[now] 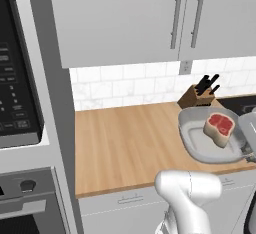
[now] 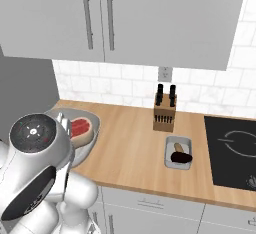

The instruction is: Take the meat container that has the steak and place it on the second highest rack of the freezer. Then take the vegetable container that has the sweet potato and avocado and place it on the highest rack of the freezer.

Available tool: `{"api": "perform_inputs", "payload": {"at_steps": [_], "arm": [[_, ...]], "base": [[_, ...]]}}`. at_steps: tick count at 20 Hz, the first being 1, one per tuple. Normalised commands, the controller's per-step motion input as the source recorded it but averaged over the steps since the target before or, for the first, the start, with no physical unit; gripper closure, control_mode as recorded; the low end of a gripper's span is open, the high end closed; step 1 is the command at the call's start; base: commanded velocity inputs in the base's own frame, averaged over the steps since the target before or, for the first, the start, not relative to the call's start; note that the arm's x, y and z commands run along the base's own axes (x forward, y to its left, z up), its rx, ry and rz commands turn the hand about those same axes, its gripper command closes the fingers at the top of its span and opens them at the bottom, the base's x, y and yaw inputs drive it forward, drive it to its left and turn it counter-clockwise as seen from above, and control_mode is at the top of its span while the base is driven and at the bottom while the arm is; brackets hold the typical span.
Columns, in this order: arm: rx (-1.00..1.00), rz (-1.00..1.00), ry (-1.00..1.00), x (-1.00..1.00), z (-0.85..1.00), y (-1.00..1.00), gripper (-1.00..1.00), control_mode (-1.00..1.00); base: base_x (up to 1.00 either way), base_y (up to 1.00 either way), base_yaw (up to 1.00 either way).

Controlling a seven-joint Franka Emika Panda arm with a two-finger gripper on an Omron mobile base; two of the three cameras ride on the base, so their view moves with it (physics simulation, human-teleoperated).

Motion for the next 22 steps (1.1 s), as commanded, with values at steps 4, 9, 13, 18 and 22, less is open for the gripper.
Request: {"api": "perform_inputs", "payload": {"at_steps": [4, 9, 13, 18, 22], "arm": [[0.00, 0.00, 0.00, 0.00, 0.00, 0.00, 1.00, 1.00], [0.00, 0.00, 0.00, 0.00, 0.00, 0.00, 1.00, 1.00], [0.00, 0.00, 0.00, 0.00, 0.00, 0.00, 1.00, 1.00], [0.00, 0.00, 0.00, 0.00, 0.00, 0.00, 1.00, 1.00], [0.00, 0.00, 0.00, 0.00, 0.00, 0.00, 1.00, 1.00]], "base": [[-0.67, 0.00, 0.00], [-0.77, 0.00, 0.00], [-0.36, 0.00, -0.16], [-0.10, 0.00, -0.29], [0.00, 0.00, -0.40]]}}
